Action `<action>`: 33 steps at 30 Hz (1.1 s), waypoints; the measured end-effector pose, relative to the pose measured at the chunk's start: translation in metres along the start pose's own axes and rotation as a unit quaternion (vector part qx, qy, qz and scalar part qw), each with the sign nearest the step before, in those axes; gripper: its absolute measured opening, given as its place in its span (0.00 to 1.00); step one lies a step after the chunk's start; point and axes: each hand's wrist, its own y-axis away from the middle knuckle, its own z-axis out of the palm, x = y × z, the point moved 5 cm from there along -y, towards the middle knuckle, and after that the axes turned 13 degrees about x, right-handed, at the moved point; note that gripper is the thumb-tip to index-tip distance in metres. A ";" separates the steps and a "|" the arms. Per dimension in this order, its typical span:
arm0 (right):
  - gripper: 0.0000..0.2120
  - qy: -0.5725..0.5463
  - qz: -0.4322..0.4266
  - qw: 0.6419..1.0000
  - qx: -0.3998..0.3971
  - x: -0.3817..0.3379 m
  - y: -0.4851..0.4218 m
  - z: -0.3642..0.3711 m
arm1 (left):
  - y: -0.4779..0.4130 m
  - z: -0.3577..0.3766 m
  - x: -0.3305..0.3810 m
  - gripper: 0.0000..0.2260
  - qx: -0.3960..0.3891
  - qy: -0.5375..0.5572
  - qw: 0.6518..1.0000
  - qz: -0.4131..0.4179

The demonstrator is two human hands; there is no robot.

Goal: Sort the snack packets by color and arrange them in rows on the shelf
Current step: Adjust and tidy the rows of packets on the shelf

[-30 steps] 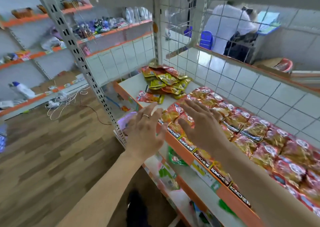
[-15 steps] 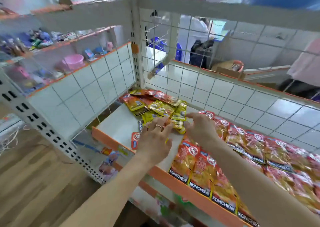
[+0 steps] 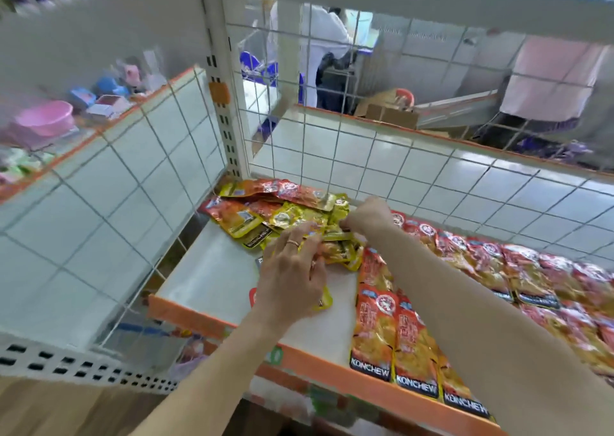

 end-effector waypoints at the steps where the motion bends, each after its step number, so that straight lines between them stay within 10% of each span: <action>1: 0.12 -0.029 0.023 0.999 -0.004 0.002 -0.001 -0.001 | -0.003 -0.003 -0.003 0.15 0.006 0.020 1.000 -0.022; 6: 0.09 -0.277 0.088 0.957 -0.005 0.028 0.014 -0.024 | -0.015 -0.021 -0.014 0.13 0.037 0.151 0.973 -0.168; 10: 0.09 -0.495 0.138 0.854 -0.078 0.045 0.056 -0.044 | -0.012 -0.027 -0.014 0.12 0.064 0.193 0.951 -0.235; 14: 0.16 -0.646 0.164 0.722 -0.187 0.061 0.098 -0.056 | -0.002 -0.026 -0.006 0.08 0.074 0.177 0.951 -0.242; 20: 0.15 -0.673 0.156 0.690 -0.217 0.076 0.119 -0.055 | 0.004 0.003 0.015 0.17 -0.058 0.042 0.991 -0.112; 26: 0.21 -0.561 0.062 0.810 -0.158 0.077 0.118 -0.051 | -0.012 0.032 0.027 0.24 -0.202 -0.189 0.959 0.054; 33: 0.07 -0.484 -0.012 0.872 -0.072 0.085 0.118 -0.062 | -0.019 0.019 0.030 0.12 -0.093 -0.147 0.979 0.108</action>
